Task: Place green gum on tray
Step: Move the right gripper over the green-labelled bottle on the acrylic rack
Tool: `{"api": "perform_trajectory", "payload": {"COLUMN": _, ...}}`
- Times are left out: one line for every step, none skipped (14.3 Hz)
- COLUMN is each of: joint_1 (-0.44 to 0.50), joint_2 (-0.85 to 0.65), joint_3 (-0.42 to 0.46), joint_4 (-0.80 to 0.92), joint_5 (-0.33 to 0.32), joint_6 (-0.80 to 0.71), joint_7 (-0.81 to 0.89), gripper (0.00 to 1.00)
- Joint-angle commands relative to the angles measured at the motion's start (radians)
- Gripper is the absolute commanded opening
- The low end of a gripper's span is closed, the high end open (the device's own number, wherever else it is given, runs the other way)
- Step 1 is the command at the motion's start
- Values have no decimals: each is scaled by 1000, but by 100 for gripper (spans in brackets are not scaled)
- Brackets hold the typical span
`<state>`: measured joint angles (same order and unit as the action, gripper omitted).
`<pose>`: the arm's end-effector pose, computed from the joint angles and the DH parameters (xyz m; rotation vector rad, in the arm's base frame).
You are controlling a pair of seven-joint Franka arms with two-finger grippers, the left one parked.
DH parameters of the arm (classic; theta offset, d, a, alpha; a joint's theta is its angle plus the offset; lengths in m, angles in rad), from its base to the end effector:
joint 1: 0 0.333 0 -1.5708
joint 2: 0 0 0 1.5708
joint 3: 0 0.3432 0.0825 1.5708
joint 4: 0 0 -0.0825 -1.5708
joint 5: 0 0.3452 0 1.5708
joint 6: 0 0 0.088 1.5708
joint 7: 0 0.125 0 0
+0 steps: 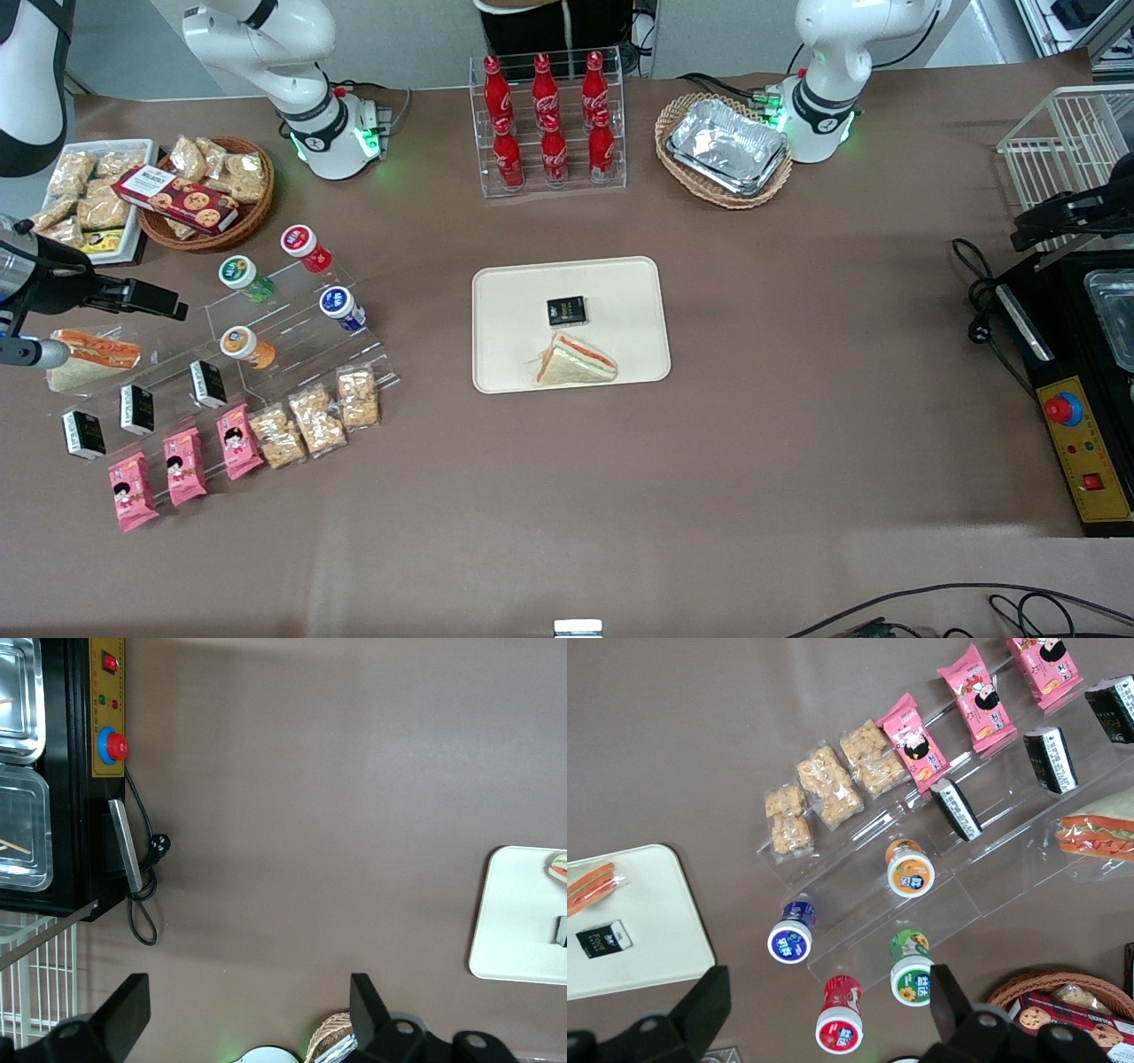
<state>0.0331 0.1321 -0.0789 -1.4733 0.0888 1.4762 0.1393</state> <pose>0.5460 -0.0101 0.5982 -3.0499 0.2789 0.2029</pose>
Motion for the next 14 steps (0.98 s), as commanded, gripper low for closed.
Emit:
{"api": "perform_trajectory", "payload": {"joint_1": 1, "joint_2": 11, "joint_3": 8, "joint_4": 31, "joint_5": -17, "joint_6": -17, "joint_7": -7, "gripper": 100}}
{"api": "perform_trajectory", "payload": {"joint_1": 1, "joint_2": 12, "joint_3": 10, "joint_4": 31, "joint_5": -15, "joint_6": -16, "joint_7": -7, "gripper": 100}}
{"api": "perform_trajectory", "payload": {"joint_1": 1, "joint_2": 12, "joint_3": 10, "joint_4": 31, "joint_5": -15, "joint_6": -16, "joint_7": -7, "gripper": 100}}
{"api": "perform_trajectory", "payload": {"joint_1": 1, "joint_2": 11, "joint_3": 11, "joint_4": 31, "joint_5": -15, "joint_6": -16, "joint_7": -9, "gripper": 100}}
{"api": "perform_trajectory", "payload": {"joint_1": 1, "joint_2": 12, "joint_3": 10, "joint_4": 31, "joint_5": -12, "joint_6": -17, "joint_7": -10, "gripper": 100}}
{"api": "perform_trajectory", "payload": {"joint_1": 1, "joint_2": 8, "joint_3": 8, "joint_4": 30, "joint_5": -9, "joint_6": -19, "joint_7": -10, "gripper": 100}}
{"api": "perform_trajectory", "payload": {"joint_1": 1, "joint_2": -3, "joint_3": 10, "joint_4": 27, "joint_5": -8, "joint_6": -30, "joint_7": -13, "gripper": 100}}
{"api": "perform_trajectory", "payload": {"joint_1": -1, "joint_2": -35, "joint_3": 8, "joint_4": 2, "joint_5": -7, "joint_6": -42, "joint_7": -13, "gripper": 100}}
{"api": "perform_trajectory", "payload": {"joint_1": 1, "joint_2": -73, "joint_3": 8, "joint_4": -36, "joint_5": -11, "joint_6": -48, "joint_7": -13, "gripper": 100}}
{"api": "perform_trajectory", "payload": {"joint_1": 2, "joint_2": -133, "joint_3": 10, "joint_4": -100, "joint_5": -17, "joint_6": -34, "joint_7": -13, "gripper": 100}}
{"api": "perform_trajectory", "payload": {"joint_1": 4, "joint_2": -184, "joint_3": 10, "joint_4": -164, "joint_5": -18, "joint_6": -13, "joint_7": -13, "gripper": 100}}
{"api": "perform_trajectory", "payload": {"joint_1": 4, "joint_2": -237, "joint_3": 10, "joint_4": -247, "joint_5": -29, "joint_6": 27, "joint_7": -15, "gripper": 100}}
{"api": "perform_trajectory", "payload": {"joint_1": 5, "joint_2": -290, "joint_3": 11, "joint_4": -328, "joint_5": -59, "joint_6": 82, "joint_7": -18, "gripper": 100}}
{"api": "perform_trajectory", "payload": {"joint_1": 5, "joint_2": -339, "joint_3": 18, "joint_4": -419, "joint_5": -85, "joint_6": 140, "joint_7": -33, "gripper": 100}}
